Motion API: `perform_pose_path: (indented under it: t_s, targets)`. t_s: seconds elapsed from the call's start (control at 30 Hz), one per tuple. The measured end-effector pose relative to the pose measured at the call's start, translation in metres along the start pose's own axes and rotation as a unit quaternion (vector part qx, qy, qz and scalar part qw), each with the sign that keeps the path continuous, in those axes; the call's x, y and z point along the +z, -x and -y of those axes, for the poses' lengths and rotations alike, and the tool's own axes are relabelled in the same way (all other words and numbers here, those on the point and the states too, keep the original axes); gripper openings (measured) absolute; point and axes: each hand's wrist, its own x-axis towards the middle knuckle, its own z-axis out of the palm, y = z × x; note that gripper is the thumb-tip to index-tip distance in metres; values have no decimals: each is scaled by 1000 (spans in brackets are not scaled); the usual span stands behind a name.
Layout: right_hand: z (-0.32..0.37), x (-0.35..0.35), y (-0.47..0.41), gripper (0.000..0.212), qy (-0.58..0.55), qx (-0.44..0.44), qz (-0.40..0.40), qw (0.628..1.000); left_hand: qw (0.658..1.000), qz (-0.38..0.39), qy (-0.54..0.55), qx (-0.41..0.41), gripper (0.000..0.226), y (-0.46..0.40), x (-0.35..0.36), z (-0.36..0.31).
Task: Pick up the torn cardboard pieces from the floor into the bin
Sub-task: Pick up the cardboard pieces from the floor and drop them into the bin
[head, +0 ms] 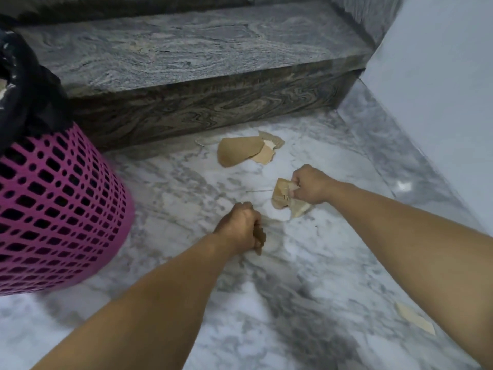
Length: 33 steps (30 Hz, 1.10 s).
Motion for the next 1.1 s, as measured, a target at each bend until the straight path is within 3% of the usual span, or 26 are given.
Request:
perform_pose_path:
  t_s: [0.1, 0.3, 0.37, 0.5, 0.67, 0.83, 1.0, 1.1]
  targets:
    - [8, 10, -2, 37, 14, -2, -6, 1000, 999, 15, -14, 35, 21, 0, 10, -2]
    - [9, 2, -13, 60, -60, 38, -30, 997, 999, 32, -12, 2, 30, -8, 8, 5]
    - [10, -7, -22, 57, -75, 42, -43, 995, 999, 45, -22, 3, 33, -11, 5, 4]
    - [11, -26, -45, 30, -91, 48, -70, 992, 999, 34, -31, -17, 18, -20, 3, 3]
    - [27, -40, -79, 48, -118, 58, -71, 989, 994, -16, -108, 16, 5, -34, -18, 9]
    - [38, -45, -105, 50, -112, 48, -58, 991, 993, -88, -80, -23, 17, -64, -47, 24]
    - [46, -46, -124, 57, -114, 32, -39, 992, 972, -209, -76, -77, 22, -115, -84, 56]
    - [50, -40, -127, 67, -55, 35, -54, 996, 974, -183, -101, -85, 42, -143, -97, 67]
